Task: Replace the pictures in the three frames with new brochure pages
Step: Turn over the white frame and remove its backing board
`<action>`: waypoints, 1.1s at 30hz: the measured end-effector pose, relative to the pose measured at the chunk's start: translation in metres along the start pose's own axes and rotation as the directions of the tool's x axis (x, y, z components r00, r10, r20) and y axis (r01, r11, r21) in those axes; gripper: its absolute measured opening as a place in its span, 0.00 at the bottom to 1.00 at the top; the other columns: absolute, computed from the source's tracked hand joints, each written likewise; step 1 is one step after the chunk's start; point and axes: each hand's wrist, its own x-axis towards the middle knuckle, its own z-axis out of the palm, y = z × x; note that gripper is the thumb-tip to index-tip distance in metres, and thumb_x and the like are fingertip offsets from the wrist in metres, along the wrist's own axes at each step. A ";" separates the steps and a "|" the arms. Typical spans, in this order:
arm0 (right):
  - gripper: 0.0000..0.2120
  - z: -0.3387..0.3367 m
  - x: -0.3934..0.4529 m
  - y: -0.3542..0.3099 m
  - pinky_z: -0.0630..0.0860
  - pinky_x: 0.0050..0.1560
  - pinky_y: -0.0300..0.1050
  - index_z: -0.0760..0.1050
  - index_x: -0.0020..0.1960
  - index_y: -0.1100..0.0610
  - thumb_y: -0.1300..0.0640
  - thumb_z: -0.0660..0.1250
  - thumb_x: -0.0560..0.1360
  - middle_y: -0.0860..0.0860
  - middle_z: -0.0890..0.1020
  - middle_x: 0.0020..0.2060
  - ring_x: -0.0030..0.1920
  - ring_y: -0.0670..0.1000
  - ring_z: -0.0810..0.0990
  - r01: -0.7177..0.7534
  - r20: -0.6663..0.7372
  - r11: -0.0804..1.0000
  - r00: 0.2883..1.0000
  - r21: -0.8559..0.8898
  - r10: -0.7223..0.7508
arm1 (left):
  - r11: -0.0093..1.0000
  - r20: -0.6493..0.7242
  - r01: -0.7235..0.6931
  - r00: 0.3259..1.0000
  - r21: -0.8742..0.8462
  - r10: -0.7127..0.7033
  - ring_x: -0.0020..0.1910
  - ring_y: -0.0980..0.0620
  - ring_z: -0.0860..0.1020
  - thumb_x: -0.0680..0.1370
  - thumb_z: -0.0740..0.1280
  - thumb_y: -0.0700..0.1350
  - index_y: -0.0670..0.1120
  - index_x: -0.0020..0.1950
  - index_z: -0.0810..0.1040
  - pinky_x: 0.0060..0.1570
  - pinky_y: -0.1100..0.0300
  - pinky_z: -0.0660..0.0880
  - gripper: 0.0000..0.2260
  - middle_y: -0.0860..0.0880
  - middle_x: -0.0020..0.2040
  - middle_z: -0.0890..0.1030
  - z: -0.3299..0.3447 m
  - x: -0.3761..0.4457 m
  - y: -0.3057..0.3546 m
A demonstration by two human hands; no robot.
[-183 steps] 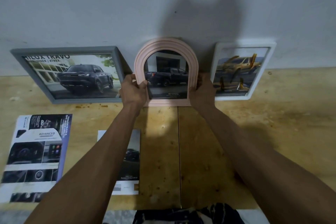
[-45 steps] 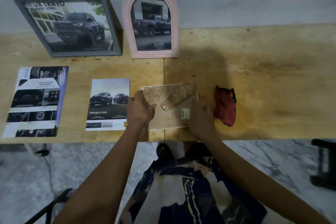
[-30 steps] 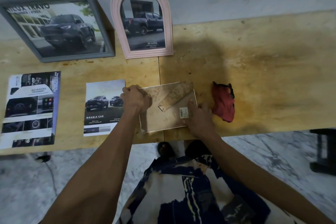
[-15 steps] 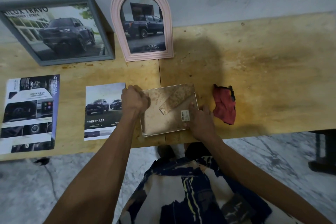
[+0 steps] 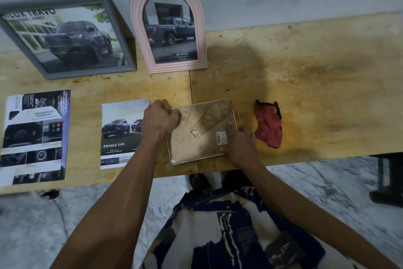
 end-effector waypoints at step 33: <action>0.38 -0.036 -0.023 -0.022 0.70 0.59 0.55 0.58 0.73 0.50 0.46 0.72 0.69 0.57 0.70 0.63 0.60 0.60 0.69 -0.008 0.040 0.994 0.999 0.111 0.003 | 0.968 0.180 0.212 0.966 -0.132 -0.187 0.61 0.40 0.76 0.71 0.78 0.50 0.42 0.73 0.65 0.59 0.47 0.77 0.36 0.42 0.66 0.76 0.020 -0.051 -0.025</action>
